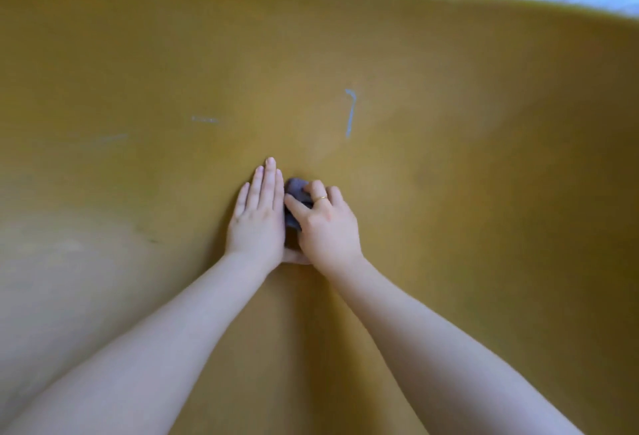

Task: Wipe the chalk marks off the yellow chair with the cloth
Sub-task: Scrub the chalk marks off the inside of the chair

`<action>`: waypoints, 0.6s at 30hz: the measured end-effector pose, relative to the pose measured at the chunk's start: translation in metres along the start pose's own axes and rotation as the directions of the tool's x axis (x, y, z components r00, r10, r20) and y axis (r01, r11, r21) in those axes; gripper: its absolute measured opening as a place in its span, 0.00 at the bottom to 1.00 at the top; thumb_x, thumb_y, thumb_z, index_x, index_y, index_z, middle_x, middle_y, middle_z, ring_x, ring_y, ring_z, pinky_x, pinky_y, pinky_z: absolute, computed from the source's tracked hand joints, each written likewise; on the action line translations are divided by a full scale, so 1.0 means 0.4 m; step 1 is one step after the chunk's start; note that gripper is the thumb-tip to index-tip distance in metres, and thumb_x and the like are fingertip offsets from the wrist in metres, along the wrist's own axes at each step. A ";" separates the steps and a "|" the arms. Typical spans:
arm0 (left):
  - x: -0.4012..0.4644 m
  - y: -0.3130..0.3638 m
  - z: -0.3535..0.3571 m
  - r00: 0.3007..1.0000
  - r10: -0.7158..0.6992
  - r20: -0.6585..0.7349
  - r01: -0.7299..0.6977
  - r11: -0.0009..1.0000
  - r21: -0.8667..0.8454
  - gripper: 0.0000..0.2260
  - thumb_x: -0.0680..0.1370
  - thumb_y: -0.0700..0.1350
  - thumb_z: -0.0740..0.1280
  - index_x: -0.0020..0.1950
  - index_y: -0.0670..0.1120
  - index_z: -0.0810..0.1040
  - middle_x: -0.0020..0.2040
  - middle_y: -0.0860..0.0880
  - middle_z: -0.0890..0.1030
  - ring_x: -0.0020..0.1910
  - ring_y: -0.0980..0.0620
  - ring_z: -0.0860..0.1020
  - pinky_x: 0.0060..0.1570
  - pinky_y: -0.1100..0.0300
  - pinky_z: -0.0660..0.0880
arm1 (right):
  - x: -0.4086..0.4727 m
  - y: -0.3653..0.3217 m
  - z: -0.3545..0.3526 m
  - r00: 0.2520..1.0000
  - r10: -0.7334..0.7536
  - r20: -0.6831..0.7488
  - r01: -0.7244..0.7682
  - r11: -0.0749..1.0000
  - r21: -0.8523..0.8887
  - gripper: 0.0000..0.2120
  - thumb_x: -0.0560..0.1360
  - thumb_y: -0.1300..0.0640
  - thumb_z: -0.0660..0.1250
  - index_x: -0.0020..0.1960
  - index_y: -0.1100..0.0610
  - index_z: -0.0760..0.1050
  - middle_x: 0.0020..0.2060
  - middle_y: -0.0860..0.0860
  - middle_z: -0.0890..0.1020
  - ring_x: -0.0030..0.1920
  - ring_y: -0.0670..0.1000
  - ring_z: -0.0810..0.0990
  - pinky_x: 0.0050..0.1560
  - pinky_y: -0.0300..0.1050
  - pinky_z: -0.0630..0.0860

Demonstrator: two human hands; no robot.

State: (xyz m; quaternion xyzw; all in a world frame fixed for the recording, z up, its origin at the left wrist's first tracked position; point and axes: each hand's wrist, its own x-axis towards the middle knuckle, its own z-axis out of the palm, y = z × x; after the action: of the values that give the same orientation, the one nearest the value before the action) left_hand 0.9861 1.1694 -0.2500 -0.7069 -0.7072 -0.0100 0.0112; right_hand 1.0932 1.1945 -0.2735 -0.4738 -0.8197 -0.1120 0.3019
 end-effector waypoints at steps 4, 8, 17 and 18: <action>-0.001 -0.006 -0.005 1.000 0.022 -0.018 -0.021 1.000 0.011 0.63 0.61 0.70 0.69 0.75 0.39 0.34 0.75 0.43 0.31 0.75 0.48 0.36 0.73 0.56 0.38 | 0.047 0.090 -0.044 0.977 -0.213 0.017 0.212 0.954 -0.212 0.15 0.68 0.55 0.57 0.46 0.50 0.81 0.41 0.53 0.80 0.34 0.55 0.75 0.29 0.41 0.67; 0.006 -0.009 -0.032 0.997 0.075 -0.028 -0.073 0.994 0.076 0.59 0.62 0.70 0.69 0.76 0.37 0.42 0.77 0.39 0.41 0.76 0.44 0.47 0.73 0.55 0.47 | 0.123 0.201 -0.107 0.988 0.052 -0.144 -0.086 0.966 -0.244 0.13 0.69 0.58 0.59 0.48 0.51 0.80 0.47 0.57 0.80 0.37 0.60 0.75 0.33 0.46 0.72; 0.103 -0.076 -0.045 0.918 0.295 -0.264 -0.207 0.926 0.316 0.49 0.47 0.65 0.78 0.59 0.36 0.77 0.57 0.39 0.79 0.53 0.41 0.80 0.60 0.49 0.72 | 0.177 0.146 -0.069 0.890 0.314 -0.331 -0.327 0.945 0.018 0.16 0.66 0.64 0.62 0.49 0.52 0.80 0.51 0.55 0.80 0.40 0.59 0.75 0.34 0.43 0.72; 0.112 -0.071 -0.058 0.921 0.277 -0.275 -0.186 0.931 0.315 0.52 0.47 0.65 0.78 0.62 0.36 0.75 0.62 0.39 0.76 0.57 0.41 0.78 0.63 0.49 0.69 | 0.162 0.114 -0.048 0.926 0.236 -0.294 -0.248 0.969 -0.005 0.15 0.67 0.62 0.60 0.48 0.52 0.81 0.50 0.55 0.81 0.38 0.58 0.75 0.32 0.41 0.72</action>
State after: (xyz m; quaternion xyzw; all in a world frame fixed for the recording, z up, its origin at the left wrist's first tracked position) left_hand 0.9577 1.2135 -0.2256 -0.7665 -0.6010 -0.0200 0.2255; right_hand 1.1154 1.2554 -0.2238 -0.5558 -0.6989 -0.1597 0.4209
